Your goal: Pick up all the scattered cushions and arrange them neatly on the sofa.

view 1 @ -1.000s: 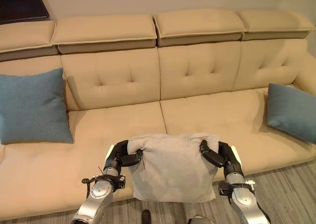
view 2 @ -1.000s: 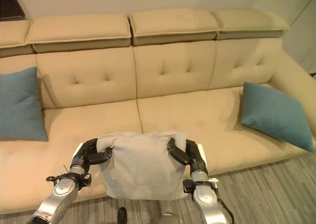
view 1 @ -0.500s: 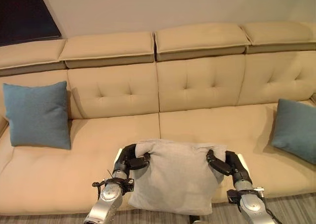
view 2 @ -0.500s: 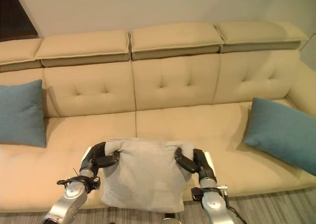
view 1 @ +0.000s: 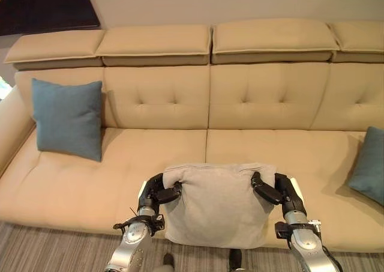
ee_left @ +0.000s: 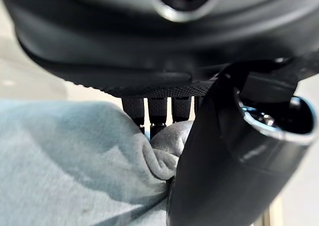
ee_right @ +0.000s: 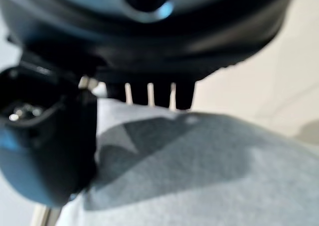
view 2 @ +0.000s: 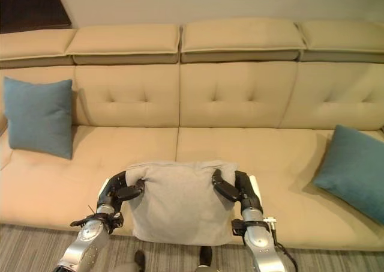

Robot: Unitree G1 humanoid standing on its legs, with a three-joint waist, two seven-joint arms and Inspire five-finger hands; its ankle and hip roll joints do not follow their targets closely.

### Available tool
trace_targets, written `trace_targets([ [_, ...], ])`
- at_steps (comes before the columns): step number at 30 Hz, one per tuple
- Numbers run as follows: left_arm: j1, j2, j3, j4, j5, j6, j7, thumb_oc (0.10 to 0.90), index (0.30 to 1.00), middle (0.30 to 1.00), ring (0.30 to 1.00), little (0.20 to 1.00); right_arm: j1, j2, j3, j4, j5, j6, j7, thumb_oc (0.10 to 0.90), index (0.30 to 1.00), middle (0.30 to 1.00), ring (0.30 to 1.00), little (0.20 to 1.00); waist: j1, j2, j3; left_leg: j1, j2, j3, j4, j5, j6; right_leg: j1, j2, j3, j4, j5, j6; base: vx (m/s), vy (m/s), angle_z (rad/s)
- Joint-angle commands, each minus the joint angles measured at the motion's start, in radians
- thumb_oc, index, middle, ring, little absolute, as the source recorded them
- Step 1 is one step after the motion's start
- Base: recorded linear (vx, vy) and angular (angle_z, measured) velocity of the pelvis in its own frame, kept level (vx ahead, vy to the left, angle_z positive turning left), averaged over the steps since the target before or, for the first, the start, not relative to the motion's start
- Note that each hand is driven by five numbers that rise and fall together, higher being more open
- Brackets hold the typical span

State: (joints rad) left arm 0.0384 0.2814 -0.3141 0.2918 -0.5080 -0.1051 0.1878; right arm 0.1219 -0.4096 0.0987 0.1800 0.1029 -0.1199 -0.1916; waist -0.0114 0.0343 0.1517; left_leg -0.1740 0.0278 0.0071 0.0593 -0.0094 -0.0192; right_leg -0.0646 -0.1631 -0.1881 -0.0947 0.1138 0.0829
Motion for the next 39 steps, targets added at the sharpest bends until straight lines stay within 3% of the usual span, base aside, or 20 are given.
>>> trace_targets([
  [1,-0.08,0.006,-0.006,-0.172,0.048,-0.136,-0.04,0.4,0.3,0.3,0.3,0.3,-0.077,0.045,0.047,-0.155,0.01,-0.135,0.02,0.4,0.3,0.3,0.3,0.3,0.007,-0.015,-0.081,0.001,0.007,-0.033,-0.14,0.133,-0.032,0.149,0.06,0.056,0.109,-0.183,0.023,0.24,0.197,-0.49],
  [6,-0.089,0.031,-0.006,-0.142,0.084,-0.131,-0.046,0.4,0.3,0.3,0.3,0.3,-0.069,0.055,0.052,-0.161,-0.001,-0.127,0.038,0.4,0.3,0.3,0.3,0.3,0.006,-0.044,-0.109,0.057,-0.022,-0.01,-0.135,0.088,0.005,0.154,0.008,0.094,0.152,-0.161,0.051,0.23,0.21,-0.16],
  [9,-0.093,0.047,0.008,-0.134,0.098,-0.118,-0.037,0.4,0.3,0.3,0.3,0.3,-0.107,0.064,0.057,-0.133,-0.014,-0.12,0.037,0.4,0.3,0.3,0.3,0.3,0.017,-0.058,-0.094,0.088,-0.036,0.025,-0.128,0.058,0.037,0.085,-0.022,0.102,0.303,-0.101,0.078,0.13,0.164,-0.3],
  [10,-0.097,0.053,0.015,-0.129,0.099,-0.114,-0.04,0.4,0.3,0.3,0.3,0.3,-0.124,0.064,0.052,-0.132,-0.016,-0.119,0.035,0.4,0.3,0.3,0.3,0.3,0.017,-0.06,-0.092,0.1,-0.034,0.038,-0.13,0.049,0.042,0.066,-0.03,0.09,0.339,-0.08,0.083,0.19,0.163,-0.32],
  [11,-0.099,0.065,0.035,-0.126,0.105,-0.11,-0.042,0.4,0.3,0.3,0.3,0.3,-0.146,0.068,0.044,-0.129,-0.014,-0.122,0.033,0.4,0.3,0.3,0.3,0.3,0.023,-0.06,-0.093,0.121,-0.027,0.068,-0.14,0.032,0.044,0.035,-0.055,0.036,0.363,-0.051,0.097,0.21,0.121,-0.4],
  [13,-0.148,0.089,0.047,-0.136,0.126,-0.111,-0.029,0.4,0.3,0.3,0.3,0.3,-0.217,0.056,0.038,-0.124,0.007,-0.127,0.013,0.4,0.3,0.3,0.3,0.3,0.023,-0.057,-0.079,0.127,-0.021,0.082,-0.147,0.025,0.039,-0.004,-0.08,-0.024,0.327,-0.044,0.092,0.11,0.051,-0.37],
  [16,-0.379,0.11,0.019,-0.113,0.178,-0.139,0.028,0.4,0.3,0.3,0.3,0.3,-0.39,0.014,0.036,-0.123,0.031,-0.15,-0.035,0.4,0.3,0.3,0.3,0.3,0.013,-0.059,-0.026,0.075,-0.025,0.068,-0.132,0.026,0.035,-0.067,-0.055,0.018,0.3,-0.085,0.077,-0.11,-0.022,-0.11],
  [19,-0.756,0.137,-0.036,-0.054,0.184,-0.218,0.165,0.4,0.3,0.3,0.3,0.3,-0.754,-0.068,0.092,-0.044,0.091,-0.177,-0.143,0.4,0.3,0.3,0.3,0.3,0.031,-0.061,0.037,-0.09,-0.036,0.061,-0.117,0.056,0.018,-0.163,-0.049,0.024,0.246,-0.091,0.062,-0.39,-0.077,0.19],
  [24,-1.156,0.209,-0.022,0.056,0.155,-0.279,0.321,0.4,0.3,0.3,0.3,0.3,-1.241,-0.159,0.227,0.115,0.152,-0.165,-0.243,0.4,0.3,0.3,0.3,0.3,0.043,-0.025,0.068,-0.252,-0.026,0.071,-0.135,0.119,-0.015,-0.294,-0.035,0.026,0.191,-0.066,0.058,-0.21,-0.021,0.02],
  [30,-1.619,0.279,-0.152,0.352,0.174,-0.27,0.445,0.4,0.3,0.3,0.3,0.3,-1.686,-0.154,0.392,0.436,0.187,-0.192,-0.347,0.4,0.3,0.3,0.3,0.3,0.044,0.013,0.109,-0.363,-0.005,0.068,-0.146,0.163,-0.041,-0.415,-0.018,0.046,0.176,-0.046,0.057,-0.12,0.017,-0.07],
  [31,-1.623,0.28,-0.152,0.355,0.173,-0.271,0.445,0.4,0.3,0.3,0.3,0.3,-1.69,-0.155,0.393,0.439,0.188,-0.193,-0.346,0.4,0.3,0.3,0.3,0.3,0.044,0.013,0.111,-0.364,-0.005,0.068,-0.145,0.163,-0.042,-0.416,-0.018,0.047,0.176,-0.046,0.057,-0.09,0.014,-0.08],
  [32,-1.737,0.28,-0.223,0.471,0.174,-0.245,0.466,0.4,0.3,0.3,0.3,0.3,-1.805,-0.136,0.474,0.544,0.212,-0.19,-0.357,0.4,0.3,0.3,0.3,0.3,0.043,0.024,0.115,-0.394,-0.001,0.07,-0.147,0.172,-0.05,-0.443,-0.014,0.052,0.159,-0.031,0.058,-0.09,0.015,-0.08],
  [36,-1.841,0.291,-0.297,0.649,0.116,-0.224,0.432,0.4,0.3,0.3,0.3,0.3,-1.932,-0.114,0.576,0.692,0.271,-0.189,-0.345,0.4,0.3,0.3,0.3,0.3,0.049,0.037,0.133,-0.434,0.006,0.066,-0.147,0.19,-0.058,-0.475,-0.004,0.059,0.136,-0.012,0.057,-0.08,0.013,-0.08],
  [37,-1.853,0.286,-0.317,0.718,0.079,-0.205,0.405,0.765,0.848,0.848,0.848,0.848,-1.96,-0.101,0.607,0.746,0.279,-0.177,-0.343,0.8,0.9,0.9,0.9,0.9,0.051,0.043,0.138,-0.447,0.007,0.068,-0.147,0.197,-0.061,-0.483,-0.003,0.061,0.126,-0.004,0.059,-0.04,0.013,0.07],
  [38,-1.861,0.275,-0.322,0.782,0.04,-0.191,0.378,0.8,0.9,0.9,0.9,0.9,-1.968,-0.096,0.627,0.787,0.285,-0.161,-0.333,0.8,0.9,0.9,0.9,0.9,0.053,0.045,0.142,-0.454,0.008,0.067,-0.147,0.203,-0.062,-0.487,-0.002,0.063,0.12,0.002,0.059,-0.06,0.01,0.07],
  [39,-1.877,0.276,-0.344,0.837,0.025,-0.176,0.35,0.8,0.9,0.9,0.9,0.9,-1.982,-0.097,0.67,0.845,0.282,-0.137,-0.312,0.8,0.9,0.9,0.9,0.9,0.055,0.048,0.146,-0.461,0.009,0.066,-0.147,0.208,-0.063,-0.491,0.0,0.065,0.113,0.008,0.06,-0.05,-0.031,-0.12],
])
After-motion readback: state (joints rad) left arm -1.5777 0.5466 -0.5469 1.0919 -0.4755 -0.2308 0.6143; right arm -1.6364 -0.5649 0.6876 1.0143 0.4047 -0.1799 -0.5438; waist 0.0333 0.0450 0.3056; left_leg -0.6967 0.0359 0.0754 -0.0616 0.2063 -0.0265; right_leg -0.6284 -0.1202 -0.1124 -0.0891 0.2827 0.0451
